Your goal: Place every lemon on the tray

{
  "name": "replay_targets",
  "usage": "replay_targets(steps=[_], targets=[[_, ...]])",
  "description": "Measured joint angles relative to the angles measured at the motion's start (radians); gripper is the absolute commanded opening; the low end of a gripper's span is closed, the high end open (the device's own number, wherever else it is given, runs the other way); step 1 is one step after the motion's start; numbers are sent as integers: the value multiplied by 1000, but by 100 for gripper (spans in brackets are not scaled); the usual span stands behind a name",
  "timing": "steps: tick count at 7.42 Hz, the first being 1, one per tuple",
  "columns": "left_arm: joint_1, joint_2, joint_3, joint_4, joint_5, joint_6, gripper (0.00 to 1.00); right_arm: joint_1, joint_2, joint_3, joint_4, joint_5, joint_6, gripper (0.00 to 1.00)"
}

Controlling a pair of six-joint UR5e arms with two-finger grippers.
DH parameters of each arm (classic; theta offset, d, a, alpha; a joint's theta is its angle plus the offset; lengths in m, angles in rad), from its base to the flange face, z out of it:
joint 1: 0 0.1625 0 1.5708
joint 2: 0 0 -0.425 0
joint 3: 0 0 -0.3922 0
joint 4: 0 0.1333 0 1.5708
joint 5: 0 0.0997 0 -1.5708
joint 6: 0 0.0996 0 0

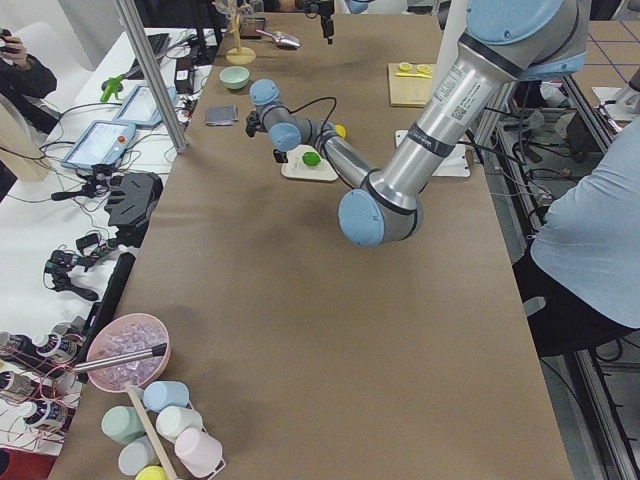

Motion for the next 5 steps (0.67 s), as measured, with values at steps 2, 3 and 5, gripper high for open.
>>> replay_targets(steps=[2, 3, 5], targets=[[-126, 119, -115, 85, 100, 200, 98, 55, 16, 7, -140, -47, -41, 99], [-188, 181, -164, 155, 150, 334, 98, 94, 44, 7, -233, -68, -110, 99], [-309, 273, -207, 301, 206, 584, 98, 159, 106, 0, -382, -102, -219, 99]])
